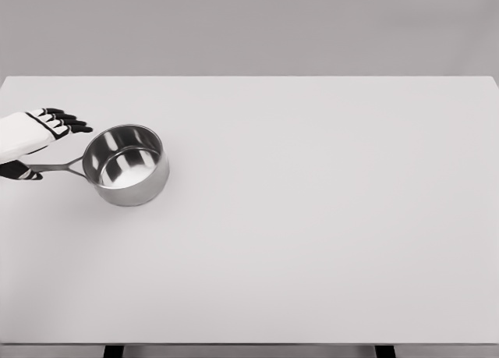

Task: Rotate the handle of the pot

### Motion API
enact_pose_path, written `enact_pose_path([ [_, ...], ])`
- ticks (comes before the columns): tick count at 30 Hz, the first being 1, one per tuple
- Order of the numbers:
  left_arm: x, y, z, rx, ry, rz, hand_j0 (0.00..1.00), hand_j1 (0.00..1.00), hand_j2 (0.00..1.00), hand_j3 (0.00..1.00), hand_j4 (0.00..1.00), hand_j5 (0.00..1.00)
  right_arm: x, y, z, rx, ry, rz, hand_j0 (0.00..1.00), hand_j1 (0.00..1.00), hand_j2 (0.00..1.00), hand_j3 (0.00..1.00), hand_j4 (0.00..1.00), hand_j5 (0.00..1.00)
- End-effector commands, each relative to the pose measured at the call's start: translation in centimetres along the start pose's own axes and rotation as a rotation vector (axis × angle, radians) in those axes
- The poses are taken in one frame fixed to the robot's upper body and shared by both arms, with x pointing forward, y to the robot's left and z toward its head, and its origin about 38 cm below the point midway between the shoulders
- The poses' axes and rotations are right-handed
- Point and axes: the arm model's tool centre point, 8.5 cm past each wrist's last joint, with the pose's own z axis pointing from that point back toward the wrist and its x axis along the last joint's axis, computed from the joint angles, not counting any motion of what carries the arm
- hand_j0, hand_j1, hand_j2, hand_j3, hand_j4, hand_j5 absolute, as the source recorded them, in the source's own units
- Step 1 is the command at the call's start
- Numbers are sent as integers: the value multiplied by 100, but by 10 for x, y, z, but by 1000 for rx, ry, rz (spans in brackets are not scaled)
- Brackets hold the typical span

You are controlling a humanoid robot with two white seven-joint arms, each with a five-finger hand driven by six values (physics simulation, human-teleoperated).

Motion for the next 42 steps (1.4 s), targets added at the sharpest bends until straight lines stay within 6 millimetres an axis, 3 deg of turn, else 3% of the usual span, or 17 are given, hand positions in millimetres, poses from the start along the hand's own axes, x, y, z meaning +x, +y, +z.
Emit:
enact_pose_path([
  [1,-3,-1,1,2,9,12,100,100,100,100,100,100,0,0,0,0,-1,0,100,100,100,100,100,100],
  [30,-23,-1,2,7,66,31,100,100,100,100,100,100,0,0,0,0,1,0,100,100,100,100,100,100],
  [42,-15,7,0,26,38,16,100,100,100,100,100,100,0,0,0,0,1,0,100,100,100,100,100,100],
])
